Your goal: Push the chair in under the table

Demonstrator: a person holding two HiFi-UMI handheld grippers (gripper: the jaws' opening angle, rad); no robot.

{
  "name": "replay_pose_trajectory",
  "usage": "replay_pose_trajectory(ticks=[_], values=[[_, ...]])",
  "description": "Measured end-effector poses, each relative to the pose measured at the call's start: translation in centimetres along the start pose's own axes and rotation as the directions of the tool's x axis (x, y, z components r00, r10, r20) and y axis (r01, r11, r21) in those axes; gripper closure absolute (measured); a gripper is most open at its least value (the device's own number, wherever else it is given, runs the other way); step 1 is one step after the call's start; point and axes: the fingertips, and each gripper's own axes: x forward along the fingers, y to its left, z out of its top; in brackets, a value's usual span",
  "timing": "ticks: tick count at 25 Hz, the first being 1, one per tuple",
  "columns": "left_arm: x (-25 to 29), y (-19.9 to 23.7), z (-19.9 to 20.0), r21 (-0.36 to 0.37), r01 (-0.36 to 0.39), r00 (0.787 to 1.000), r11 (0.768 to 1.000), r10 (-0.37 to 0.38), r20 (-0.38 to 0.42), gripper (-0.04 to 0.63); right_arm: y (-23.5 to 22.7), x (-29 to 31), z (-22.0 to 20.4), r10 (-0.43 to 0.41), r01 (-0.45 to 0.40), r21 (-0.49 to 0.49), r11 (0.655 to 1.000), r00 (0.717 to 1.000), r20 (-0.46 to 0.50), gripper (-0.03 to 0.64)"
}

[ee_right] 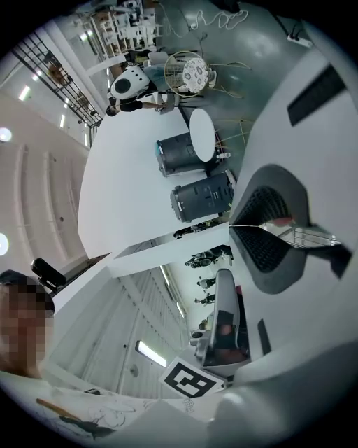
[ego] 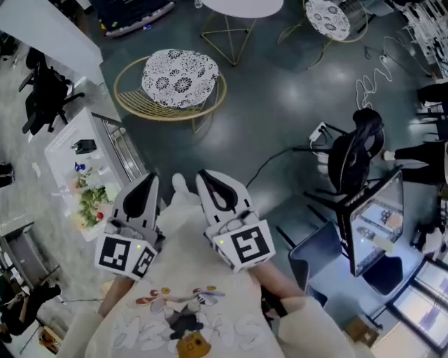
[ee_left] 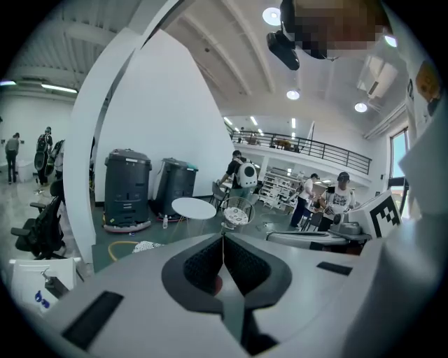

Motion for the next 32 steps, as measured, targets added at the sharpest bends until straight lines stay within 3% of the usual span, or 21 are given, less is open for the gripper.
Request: replay_pose_trajectory(ticks=[14,21,26,32], values=[[2.6,-3.7,-0.8,0.019,-0.023,0.999,1.0,0.024,-0.039,0.583,-5.3,-3.9,-1.4,-0.039,0.041,0.085,0.996,0.999,-0.025,0.611],[4.6,-2.8,-0.1,0.014,-0.043,0.998,0.999,0.043,-0.053,0.582,-8.4,-3.0,-1.2,-0.073,0.074,0.135,0.988,0.997,-0.016,0.611],[7.9,0.5,1.4,-0.01,-0.009,0.998,1.0,0.008,-0.061,0.583,-9.7,1.3,-0.6,-0.108,0.113,0.149,0.982,0.993,-0.041,0.611],[10.4,10.4,4.8,-0.04,0.009,0.998,0.999,-0.011,-0.055,0.583,-8.6,12.0,0.5,-0.09,0.102,0.128,0.986,0.991,-0.094,0.611]])
